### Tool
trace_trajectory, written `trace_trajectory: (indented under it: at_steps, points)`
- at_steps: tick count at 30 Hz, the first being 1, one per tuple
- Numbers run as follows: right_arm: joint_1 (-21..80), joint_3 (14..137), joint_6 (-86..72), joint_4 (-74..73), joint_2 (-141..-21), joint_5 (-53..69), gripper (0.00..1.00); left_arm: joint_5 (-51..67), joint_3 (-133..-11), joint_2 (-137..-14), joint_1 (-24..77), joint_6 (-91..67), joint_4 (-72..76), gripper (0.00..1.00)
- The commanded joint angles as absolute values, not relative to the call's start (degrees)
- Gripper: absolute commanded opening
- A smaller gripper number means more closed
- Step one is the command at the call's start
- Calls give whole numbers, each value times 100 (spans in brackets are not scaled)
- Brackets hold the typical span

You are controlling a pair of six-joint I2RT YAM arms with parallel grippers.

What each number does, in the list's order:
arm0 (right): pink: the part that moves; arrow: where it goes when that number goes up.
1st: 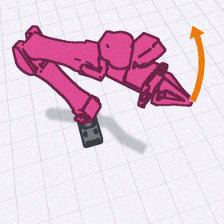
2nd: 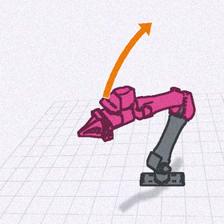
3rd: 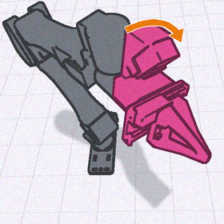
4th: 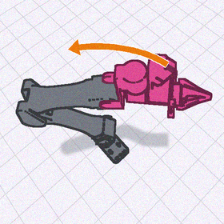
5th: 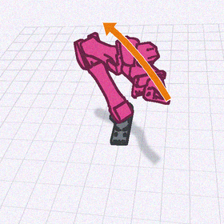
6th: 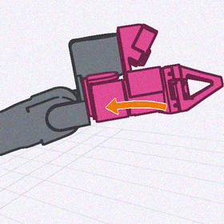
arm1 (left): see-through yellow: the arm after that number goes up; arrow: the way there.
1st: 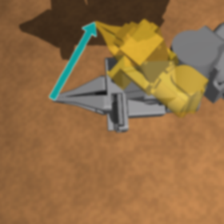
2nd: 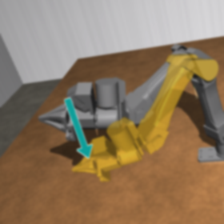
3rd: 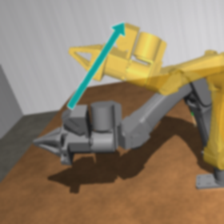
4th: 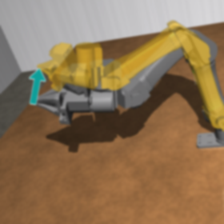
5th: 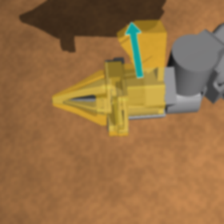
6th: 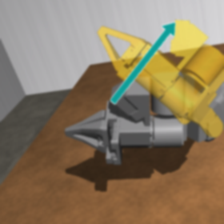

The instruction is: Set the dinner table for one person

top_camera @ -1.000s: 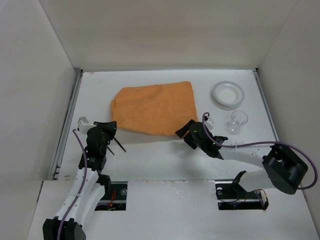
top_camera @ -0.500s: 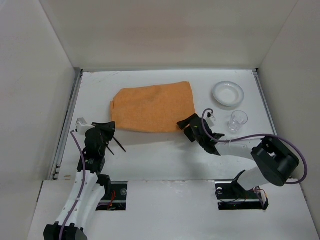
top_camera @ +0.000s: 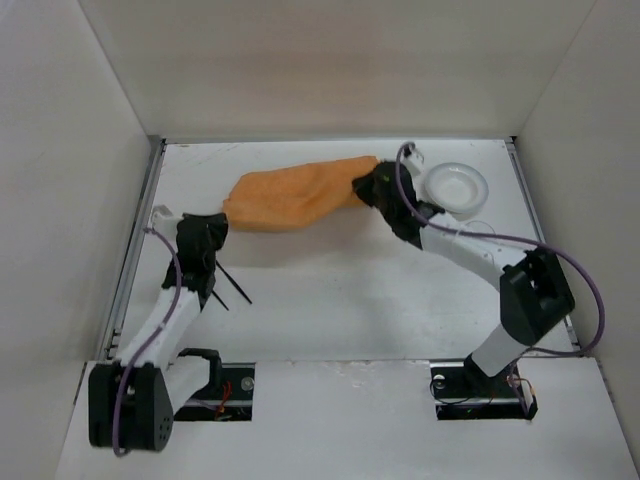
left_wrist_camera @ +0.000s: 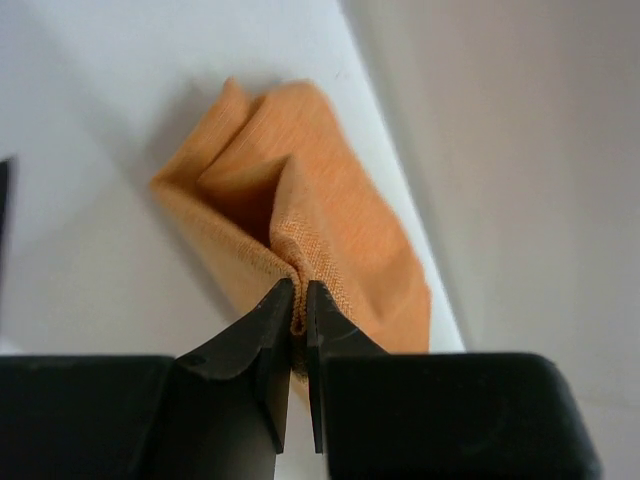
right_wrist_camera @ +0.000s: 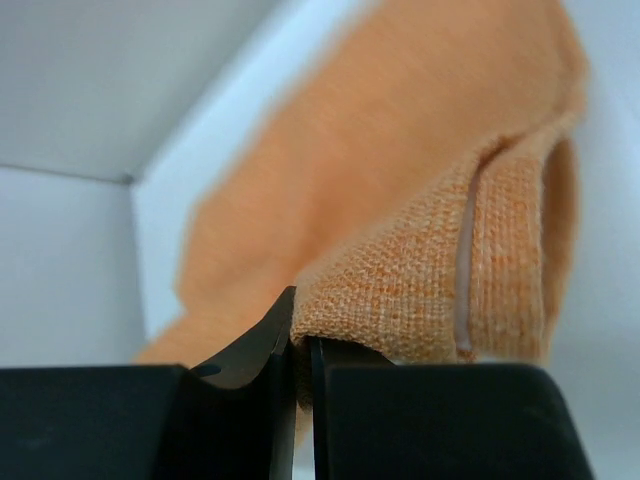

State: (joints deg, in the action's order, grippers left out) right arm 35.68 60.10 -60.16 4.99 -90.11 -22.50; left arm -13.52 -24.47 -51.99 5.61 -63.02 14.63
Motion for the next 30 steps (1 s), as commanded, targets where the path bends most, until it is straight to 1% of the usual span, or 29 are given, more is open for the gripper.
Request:
trace_trajectory:
  at_steps: [1,3,5,7,8,10,12,17,20,22,24,27,30]
  points:
    - [3213,8333,-4240,809,-9481,-2602,6,-1592,-3995,-6211,365,-6521,3040,0]
    - [3160,9775,-3563,808,-9842,-2488,6,-1162,-5284,-6783,181,-6521,3032,0]
    - [3177,10893,-2711,1053,-10054,-2409,6,-889,-6228,-6987,40,-6522,2997,0]
    - [3194,11380,-1920,1404,-10029,-2181,6,-809,-6783,-6935,-74,-6408,3006,0]
    - [3264,11277,-1568,1641,-9924,-1988,7,-791,-6820,-6874,-92,-6364,3049,0]
    - [3388,10490,-1223,2037,-9608,-1837,7,-773,-6497,-6681,-66,-6267,3172,0]
    - [3406,9270,-1388,2310,-9265,-1820,7,-844,-5830,-6478,-14,-6231,3330,0]
    - [3449,5992,-2459,3249,-8571,-1601,6,-1028,-3398,-6109,241,-6669,4007,0]
    - [3660,4592,-2864,3586,-8219,-1082,7,-819,-2114,-5785,172,-6942,4140,0]
    - [3870,4001,-3032,3551,-7964,-862,7,-494,-1505,-5267,-100,-7066,3930,0]
    - [4160,3447,-3242,3472,-7665,-809,7,-55,-1196,-4522,-329,-7066,3204,0]
    - [4600,2972,-3602,3104,-7217,-826,8,307,-1090,-3449,-488,-6874,1921,0]
    - [4698,2953,-3858,2560,-6874,-800,7,334,-1160,-2683,-471,-6689,943,0]
